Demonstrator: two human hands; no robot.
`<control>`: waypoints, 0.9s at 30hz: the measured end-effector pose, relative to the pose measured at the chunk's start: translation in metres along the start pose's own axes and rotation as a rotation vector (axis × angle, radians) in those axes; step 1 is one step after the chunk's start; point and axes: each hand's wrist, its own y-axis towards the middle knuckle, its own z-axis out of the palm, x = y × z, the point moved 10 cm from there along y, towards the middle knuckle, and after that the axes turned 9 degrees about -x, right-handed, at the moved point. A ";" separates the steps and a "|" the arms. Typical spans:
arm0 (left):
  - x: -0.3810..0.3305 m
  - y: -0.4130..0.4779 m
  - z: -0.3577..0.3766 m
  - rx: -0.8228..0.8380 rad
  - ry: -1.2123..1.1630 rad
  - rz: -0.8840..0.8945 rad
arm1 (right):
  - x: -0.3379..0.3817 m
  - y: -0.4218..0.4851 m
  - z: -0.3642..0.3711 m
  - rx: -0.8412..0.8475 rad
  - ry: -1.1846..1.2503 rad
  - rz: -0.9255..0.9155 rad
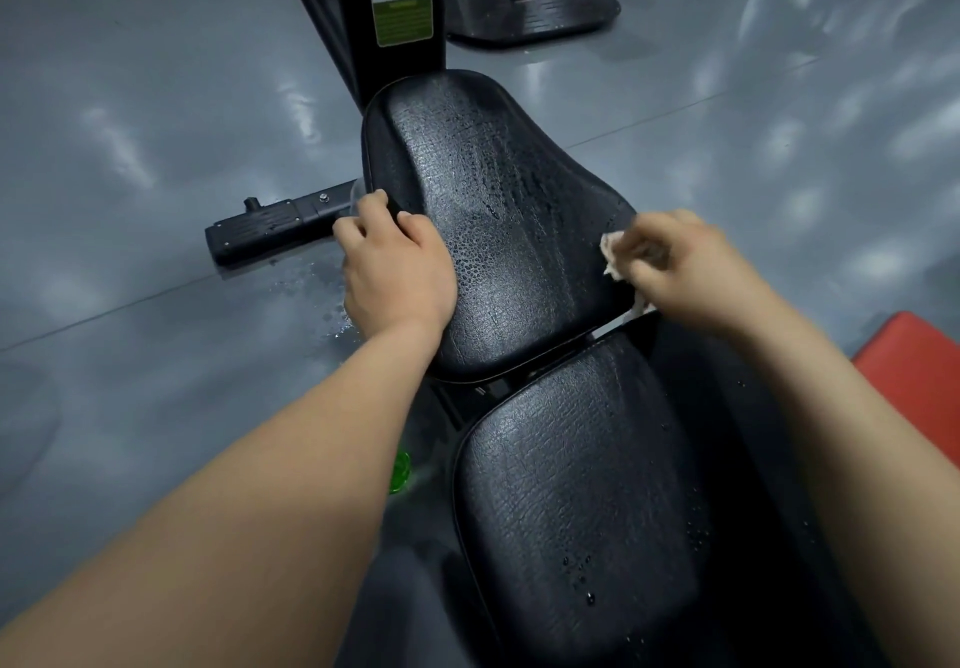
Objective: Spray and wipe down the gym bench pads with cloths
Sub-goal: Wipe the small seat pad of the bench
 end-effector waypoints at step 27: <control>0.002 -0.001 0.000 0.000 -0.007 -0.007 | 0.030 -0.019 0.002 0.232 -0.084 -0.153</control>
